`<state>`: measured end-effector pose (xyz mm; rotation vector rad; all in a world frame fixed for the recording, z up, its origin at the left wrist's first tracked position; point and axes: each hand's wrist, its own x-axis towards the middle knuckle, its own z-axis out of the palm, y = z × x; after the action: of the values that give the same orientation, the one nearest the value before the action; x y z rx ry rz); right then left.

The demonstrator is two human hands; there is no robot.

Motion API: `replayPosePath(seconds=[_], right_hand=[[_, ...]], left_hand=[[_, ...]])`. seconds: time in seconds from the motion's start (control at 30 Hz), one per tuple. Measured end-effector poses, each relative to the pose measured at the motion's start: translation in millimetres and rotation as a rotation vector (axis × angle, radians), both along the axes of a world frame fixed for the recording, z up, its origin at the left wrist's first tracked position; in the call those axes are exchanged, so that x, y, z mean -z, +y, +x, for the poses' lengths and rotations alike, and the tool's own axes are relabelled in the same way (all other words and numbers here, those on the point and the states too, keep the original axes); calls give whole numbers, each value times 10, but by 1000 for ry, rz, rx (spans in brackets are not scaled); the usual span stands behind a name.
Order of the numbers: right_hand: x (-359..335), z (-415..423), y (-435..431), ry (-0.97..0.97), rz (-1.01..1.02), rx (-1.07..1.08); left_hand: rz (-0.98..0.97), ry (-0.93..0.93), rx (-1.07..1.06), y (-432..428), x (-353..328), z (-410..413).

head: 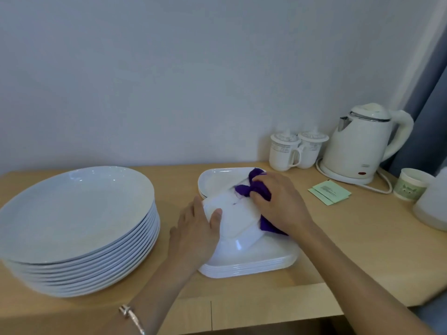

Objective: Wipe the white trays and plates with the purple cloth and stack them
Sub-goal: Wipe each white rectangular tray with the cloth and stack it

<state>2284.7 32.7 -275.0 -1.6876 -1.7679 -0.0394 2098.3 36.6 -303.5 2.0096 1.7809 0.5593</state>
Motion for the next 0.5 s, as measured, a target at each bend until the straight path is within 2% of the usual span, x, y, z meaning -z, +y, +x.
replayPosePath(seconds=[0.03, 0.17, 0.2, 0.3, 0.37, 0.4, 0.5], right_hand=[[34, -72, -8, -14, 19, -1], [108, -338, -221, -86, 32, -313], [72, -215, -163, -86, 37, -295], [-28, 254, 67, 56, 3, 15], [23, 277, 45, 104, -4, 131], [74, 182, -13, 62, 15, 94], [150, -194, -221, -99, 24, -267]], left_hand=[[8, 26, -1, 2, 5, 3], [11, 100, -6, 28, 32, -5], [5, 107, -2, 32, 37, -1], [-4, 80, 16, 11, 18, 2], [-7, 42, 20, -12, -9, 12], [-10, 30, 18, -24, -14, 15], [6, 51, 26, -36, -32, 7]])
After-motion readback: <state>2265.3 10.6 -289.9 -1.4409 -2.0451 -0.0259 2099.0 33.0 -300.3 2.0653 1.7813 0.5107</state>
